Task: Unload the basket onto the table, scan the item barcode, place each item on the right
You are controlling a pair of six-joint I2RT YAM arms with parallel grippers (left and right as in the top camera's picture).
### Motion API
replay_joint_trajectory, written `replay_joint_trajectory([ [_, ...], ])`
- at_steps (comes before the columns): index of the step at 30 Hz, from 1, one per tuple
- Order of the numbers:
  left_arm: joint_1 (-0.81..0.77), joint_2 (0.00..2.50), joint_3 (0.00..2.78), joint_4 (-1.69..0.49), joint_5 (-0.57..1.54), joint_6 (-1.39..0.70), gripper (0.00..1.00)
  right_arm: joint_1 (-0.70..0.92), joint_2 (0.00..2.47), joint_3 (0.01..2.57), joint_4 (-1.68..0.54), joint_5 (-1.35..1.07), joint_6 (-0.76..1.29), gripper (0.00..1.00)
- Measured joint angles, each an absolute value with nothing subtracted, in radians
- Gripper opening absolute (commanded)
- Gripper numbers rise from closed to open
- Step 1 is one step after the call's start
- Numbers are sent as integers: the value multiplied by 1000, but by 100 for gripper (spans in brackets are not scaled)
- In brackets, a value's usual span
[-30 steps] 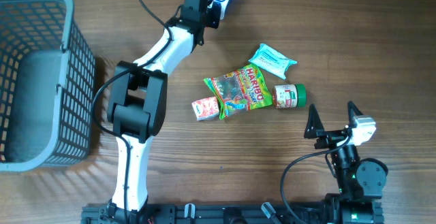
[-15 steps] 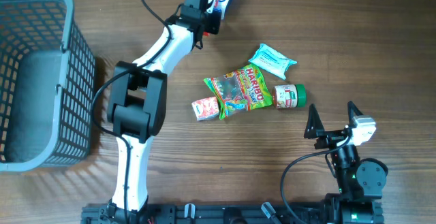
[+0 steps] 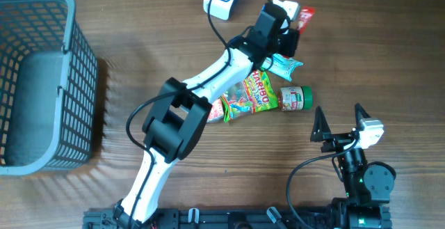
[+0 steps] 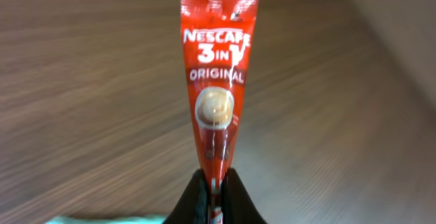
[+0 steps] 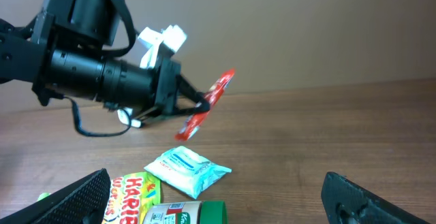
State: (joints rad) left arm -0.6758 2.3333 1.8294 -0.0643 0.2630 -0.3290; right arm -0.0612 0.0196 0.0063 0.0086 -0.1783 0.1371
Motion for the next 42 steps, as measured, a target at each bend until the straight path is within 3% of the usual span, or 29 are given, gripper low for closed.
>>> replay_joint_trajectory([
  [9, -840, 2361, 1833, 50, 305, -515, 4, -61, 20, 6, 9, -178, 137, 100],
  [10, -843, 2372, 1833, 53, 306, -527, 9, -61, 20, 6, 9, -178, 137, 100],
  [11, -845, 2388, 1833, 53, 306, -538, 22, -61, 20, 6, 9, -178, 137, 100],
  [13, -849, 2416, 1833, 52, 305, -562, 25, -61, 20, 6, 9, -178, 137, 100],
  [14, -851, 2421, 1833, 52, 305, -566, 32, -61, 20, 6, 8, -178, 137, 100],
  [15, -860, 2424, 1833, 52, 306, -567, 43, -61, 20, 6, 9, -178, 137, 100],
  [16, -870, 2424, 1833, 59, 305, -572, 66, -61, 20, 6, 9, -178, 137, 100],
  [17, -885, 2424, 1834, 67, 306, -571, 79, -61, 20, 6, 9, -178, 137, 100],
  [19, -913, 2424, 1834, 69, 298, -578, 96, -61, 20, 6, 8, -178, 137, 99],
  [20, -918, 2424, 1834, 72, 293, -576, 100, -61, 20, 6, 9, -178, 137, 100],
  [26, -749, 2416, 1835, -19, 279, -546, 100, -61, 20, 6, 8, -178, 137, 100],
  [31, -565, 2265, 1836, -188, 230, -348, 100, -61, 19, 6, 8, -178, 137, 100],
  [37, -580, 1896, 1837, -358, -198, 94, 100, -61, 20, 6, 9, -174, 135, 100],
  [42, -569, 1581, 1846, -415, -355, 275, 100, -61, 19, 6, 24, -263, 278, 100],
])
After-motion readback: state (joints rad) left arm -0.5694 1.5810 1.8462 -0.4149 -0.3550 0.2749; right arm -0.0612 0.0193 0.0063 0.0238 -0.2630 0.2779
